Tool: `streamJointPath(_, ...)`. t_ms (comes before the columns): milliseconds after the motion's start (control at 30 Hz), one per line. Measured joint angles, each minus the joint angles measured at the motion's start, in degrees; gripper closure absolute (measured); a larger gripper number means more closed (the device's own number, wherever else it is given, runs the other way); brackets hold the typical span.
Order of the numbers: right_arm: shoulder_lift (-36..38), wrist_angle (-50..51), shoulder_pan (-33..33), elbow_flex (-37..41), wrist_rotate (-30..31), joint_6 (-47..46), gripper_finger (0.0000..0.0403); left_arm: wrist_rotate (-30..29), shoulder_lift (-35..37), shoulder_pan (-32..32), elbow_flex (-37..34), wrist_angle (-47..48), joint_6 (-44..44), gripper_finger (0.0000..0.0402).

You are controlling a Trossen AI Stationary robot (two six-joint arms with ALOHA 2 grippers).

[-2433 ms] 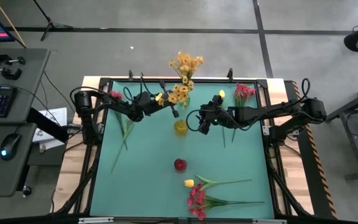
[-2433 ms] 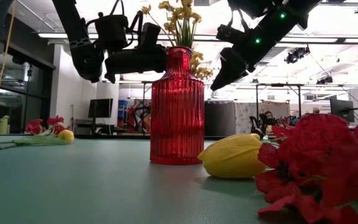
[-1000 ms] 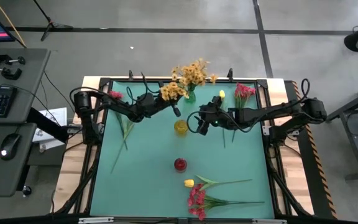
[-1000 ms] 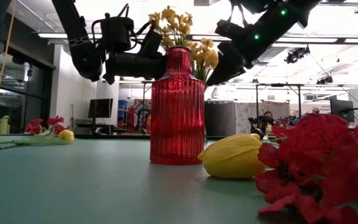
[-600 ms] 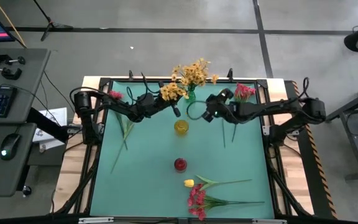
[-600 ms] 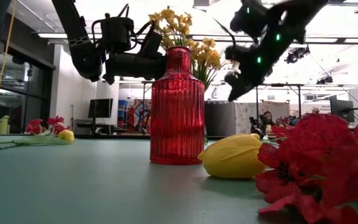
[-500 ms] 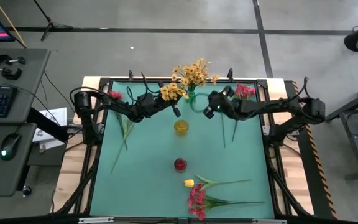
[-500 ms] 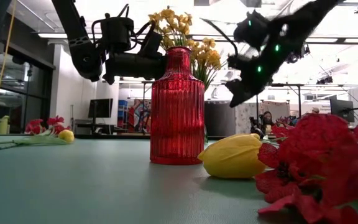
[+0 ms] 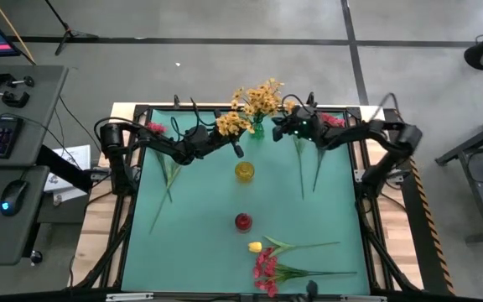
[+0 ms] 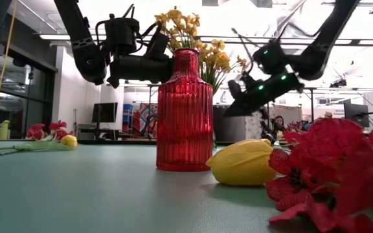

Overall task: Sort flowers into vase by color
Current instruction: Put the yellow flowers into the green vase

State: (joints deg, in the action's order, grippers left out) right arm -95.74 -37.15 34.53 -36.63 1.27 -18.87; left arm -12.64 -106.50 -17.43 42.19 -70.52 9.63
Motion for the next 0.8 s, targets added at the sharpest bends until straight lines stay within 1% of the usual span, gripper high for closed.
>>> streamJointPath(67,-4.0,-2.1,0.0,-2.3,-1.8,-0.6,0.0402,0.0,0.0,0.0,0.0,0.0,0.0,0.0399)
streamJointPath(167,-8.8,-4.8,0.0,-5.8,-2.3,-0.8,0.0403,0.0,0.0,0.0,0.0,0.0,0.0,0.0399)
streamJointPath(300,-12.2,-5.7,0.0,-9.7,-3.6,-0.6,0.0403,0.0,0.0,0.0,0.0,0.0,0.0,0.0399)
streamJointPath(567,-12.8,-6.0,-0.8,-11.1,-6.2,1.4,0.0403,0.2,0.0,-0.2,0.0,-0.1,0.0,0.0399)
streamJointPath(800,-12.8,-6.3,-1.0,-11.0,-10.4,1.4,0.0403,0.0,-0.4,-2.2,-0.3,2.0,-0.5,0.0399)
